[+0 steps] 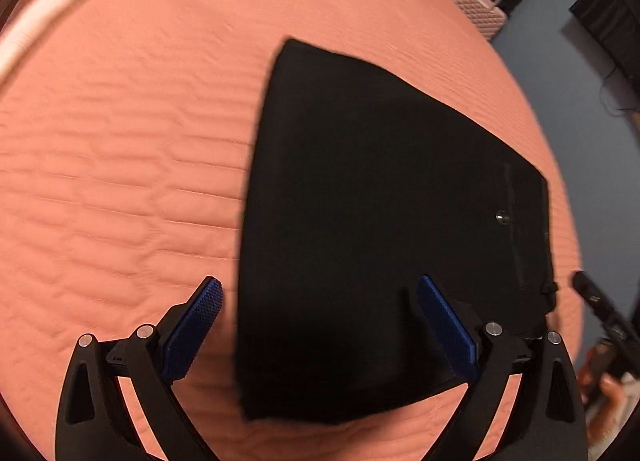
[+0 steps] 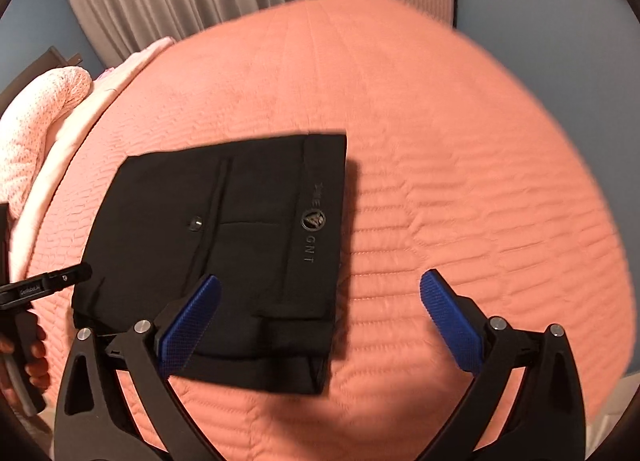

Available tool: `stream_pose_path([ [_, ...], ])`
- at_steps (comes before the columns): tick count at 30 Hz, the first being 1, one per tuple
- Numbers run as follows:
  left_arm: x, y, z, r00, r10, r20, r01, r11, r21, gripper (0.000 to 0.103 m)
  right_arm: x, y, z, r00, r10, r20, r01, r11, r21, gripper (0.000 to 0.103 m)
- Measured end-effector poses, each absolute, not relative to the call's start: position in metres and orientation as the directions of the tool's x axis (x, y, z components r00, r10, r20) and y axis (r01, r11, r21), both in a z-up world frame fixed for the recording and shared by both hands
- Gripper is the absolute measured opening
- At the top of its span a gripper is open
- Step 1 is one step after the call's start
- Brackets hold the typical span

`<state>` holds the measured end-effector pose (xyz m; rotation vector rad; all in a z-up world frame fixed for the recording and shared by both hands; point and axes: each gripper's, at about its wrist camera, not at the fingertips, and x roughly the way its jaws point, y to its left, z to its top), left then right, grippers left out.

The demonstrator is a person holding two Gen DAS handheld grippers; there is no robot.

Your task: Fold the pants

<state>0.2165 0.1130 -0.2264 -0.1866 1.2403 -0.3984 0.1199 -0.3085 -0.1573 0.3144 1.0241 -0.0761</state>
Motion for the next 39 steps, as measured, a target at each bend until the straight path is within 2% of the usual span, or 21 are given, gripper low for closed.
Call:
stream_pose_path([
  [5, 0.220, 0.108, -0.241, 0.244, -0.393, -0.887, 0.242, 0.910, -0.336, 0.095, 0.133, -0.326, -0.199, 0.454, 0.287, -0.843, 0.247, 0.869, 0.428, 0.098],
  [8, 0.219, 0.105, -0.239, 0.244, -0.401, -0.883, 0.282, 0.900, -0.331, 0.091, 0.129, -0.319, -0.201, 0.486, 0.278, -0.829, 0.217, 0.880, 0.423, 0.098],
  [11, 0.221, 0.106, -0.235, 0.256, -0.401, -0.880, 0.279, 0.902, -0.329, 0.071, 0.130, -0.308, -0.200, 0.496, 0.296, -0.817, 0.167, 0.890, 0.424, 0.098],
  [12, 0.221, 0.110, -0.233, 0.259, -0.425, -0.867, 0.273, 0.894, -0.356, 0.048, 0.131, -0.304, -0.199, 0.495, 0.315, -0.810, 0.149, 0.888, 0.436, 0.098],
  [13, 0.222, 0.114, -0.229, 0.262, -0.446, -0.856, 0.259, 0.887, -0.382, 0.037, 0.132, -0.301, -0.198, 0.494, 0.318, -0.810, 0.138, 0.891, 0.434, 0.098],
  [17, 0.229, 0.128, -0.230, 0.237, -0.503, -0.831, 0.236, 0.859, -0.453, 0.030, 0.136, -0.297, -0.199, 0.485, 0.302, -0.821, 0.135, 0.901, 0.411, 0.096],
  [19, 0.228, 0.134, -0.222, 0.267, -0.501, -0.823, 0.243, 0.862, -0.445, 0.022, 0.132, -0.303, -0.198, 0.494, 0.323, -0.807, 0.138, 0.888, 0.439, 0.092],
  [24, 0.225, 0.138, -0.223, 0.287, -0.502, -0.816, 0.228, 0.863, -0.450, 0.024, 0.130, -0.308, -0.195, 0.496, 0.361, -0.790, 0.130, 0.869, 0.478, 0.090],
  [27, 0.229, 0.135, -0.241, 0.253, -0.495, -0.831, 0.190, 0.868, -0.459, 0.043, 0.137, -0.304, -0.198, 0.502, 0.407, -0.763, 0.113, 0.844, 0.524, 0.093],
  [31, 0.243, 0.150, -0.254, 0.233, -0.597, -0.768, 0.066, 0.798, -0.600, 0.045, 0.144, -0.297, -0.201, 0.507, 0.383, -0.772, 0.123, 0.855, 0.504, 0.092],
  [33, 0.244, 0.149, -0.257, 0.239, -0.613, -0.753, 0.041, 0.781, -0.623, 0.036, 0.144, -0.298, -0.199, 0.509, 0.382, -0.771, 0.119, 0.856, 0.503, 0.086],
  [34, 0.241, 0.147, -0.255, 0.246, -0.604, -0.758, 0.054, 0.790, -0.611, 0.024, 0.144, -0.299, -0.198, 0.507, 0.366, -0.780, 0.131, 0.862, 0.489, 0.059],
  [35, 0.237, 0.143, -0.247, 0.262, -0.593, -0.762, 0.084, 0.800, -0.594, 0.020, 0.144, -0.304, -0.199, 0.507, 0.393, -0.767, 0.138, 0.842, 0.522, 0.040],
  [36, 0.234, 0.139, -0.240, 0.280, -0.587, -0.760, 0.108, 0.805, -0.583, 0.013, 0.142, -0.310, -0.199, 0.511, 0.430, -0.745, 0.140, 0.813, 0.565, 0.034],
  [39, 0.230, 0.132, -0.230, 0.299, -0.560, -0.773, 0.150, 0.827, -0.542, 0.012, 0.143, -0.309, -0.198, 0.507, 0.436, -0.744, 0.116, 0.820, 0.560, 0.032],
])
